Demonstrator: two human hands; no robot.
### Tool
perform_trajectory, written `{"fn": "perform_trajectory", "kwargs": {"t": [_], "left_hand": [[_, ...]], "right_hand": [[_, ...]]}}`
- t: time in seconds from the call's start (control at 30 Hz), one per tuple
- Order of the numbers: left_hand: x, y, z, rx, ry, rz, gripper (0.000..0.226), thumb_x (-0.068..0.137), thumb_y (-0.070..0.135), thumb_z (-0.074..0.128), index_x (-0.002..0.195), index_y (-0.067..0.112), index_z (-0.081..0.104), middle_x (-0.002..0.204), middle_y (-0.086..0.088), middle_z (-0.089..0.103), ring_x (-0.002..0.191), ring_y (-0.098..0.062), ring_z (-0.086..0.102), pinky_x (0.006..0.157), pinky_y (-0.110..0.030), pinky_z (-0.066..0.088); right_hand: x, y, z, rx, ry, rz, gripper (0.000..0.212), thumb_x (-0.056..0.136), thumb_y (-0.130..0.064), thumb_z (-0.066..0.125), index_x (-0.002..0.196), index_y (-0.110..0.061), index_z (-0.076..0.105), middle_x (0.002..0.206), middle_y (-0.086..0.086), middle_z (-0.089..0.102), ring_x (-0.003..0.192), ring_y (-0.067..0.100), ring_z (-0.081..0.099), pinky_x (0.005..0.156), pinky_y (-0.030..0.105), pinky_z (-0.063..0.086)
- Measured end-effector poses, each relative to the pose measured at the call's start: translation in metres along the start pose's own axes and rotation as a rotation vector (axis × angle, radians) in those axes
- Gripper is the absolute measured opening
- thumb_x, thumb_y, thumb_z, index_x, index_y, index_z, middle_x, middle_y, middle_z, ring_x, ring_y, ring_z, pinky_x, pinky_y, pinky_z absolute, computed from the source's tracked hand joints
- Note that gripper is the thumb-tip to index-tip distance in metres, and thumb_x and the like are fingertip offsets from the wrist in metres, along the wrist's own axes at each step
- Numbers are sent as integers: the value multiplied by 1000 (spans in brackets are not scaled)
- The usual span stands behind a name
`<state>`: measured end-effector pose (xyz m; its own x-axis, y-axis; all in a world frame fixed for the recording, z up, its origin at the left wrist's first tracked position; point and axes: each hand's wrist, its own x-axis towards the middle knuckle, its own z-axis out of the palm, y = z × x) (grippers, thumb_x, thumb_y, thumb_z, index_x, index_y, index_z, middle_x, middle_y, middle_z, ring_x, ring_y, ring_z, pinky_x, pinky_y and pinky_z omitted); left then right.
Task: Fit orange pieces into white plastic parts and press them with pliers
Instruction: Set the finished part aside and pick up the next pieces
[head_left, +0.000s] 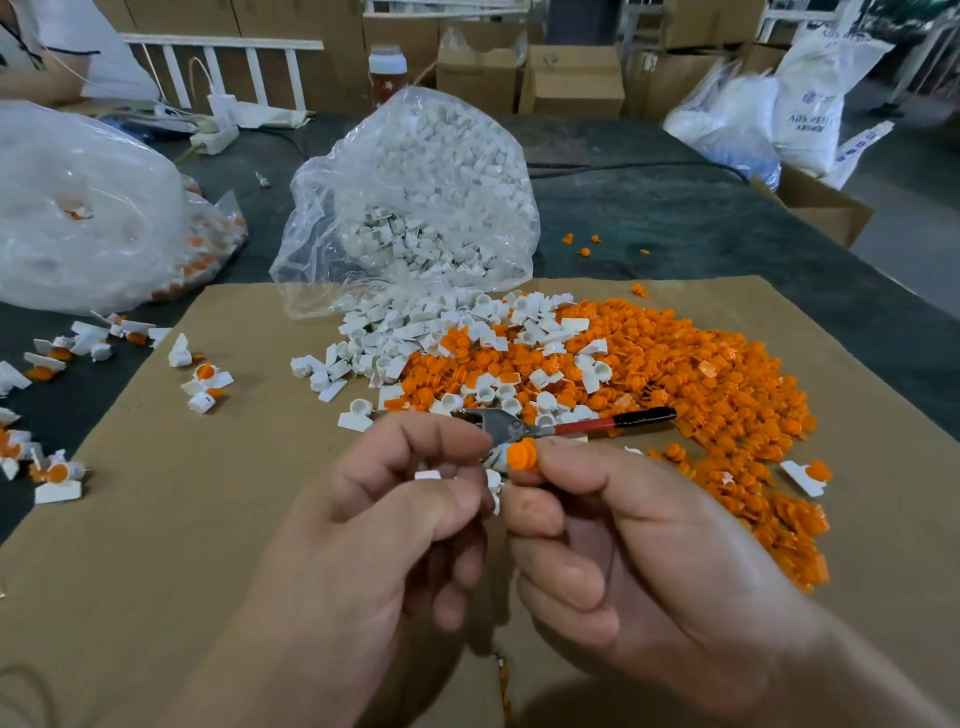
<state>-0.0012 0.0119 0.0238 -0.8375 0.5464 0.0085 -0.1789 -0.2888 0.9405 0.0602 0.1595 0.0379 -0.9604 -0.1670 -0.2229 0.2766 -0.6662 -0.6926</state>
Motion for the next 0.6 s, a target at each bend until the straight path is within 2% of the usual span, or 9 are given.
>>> {"fn": "perform_trajectory", "kwargs": {"t": [0.1,0.4,0.6], "left_hand": [[-5,-3,0,142,-69,64,27,62,38,73,86,25,73,63,-3,60,38,-11,45,34,-17,32],[-10,-8,-1,394,46,205,29,74,57,62,93,36,67,58,-2,62,45,-17,58,40,-22,42],[-7,-10,-6,542,109,293,25,77,59,58,91,40,66,56,2,62,47,-14,59,43,-25,44]], "right_hand": [[0,0,1,-54,31,-25,28,92,-23,49,70,-7,56,49,2,51,35,11,44,34,21,34],[3,6,1,-331,122,-200,23,84,-25,59,65,-12,62,48,10,52,33,15,48,35,20,39],[3,7,-3,-448,124,-234,21,85,-27,59,70,-13,64,51,10,55,36,15,50,37,21,41]]}}
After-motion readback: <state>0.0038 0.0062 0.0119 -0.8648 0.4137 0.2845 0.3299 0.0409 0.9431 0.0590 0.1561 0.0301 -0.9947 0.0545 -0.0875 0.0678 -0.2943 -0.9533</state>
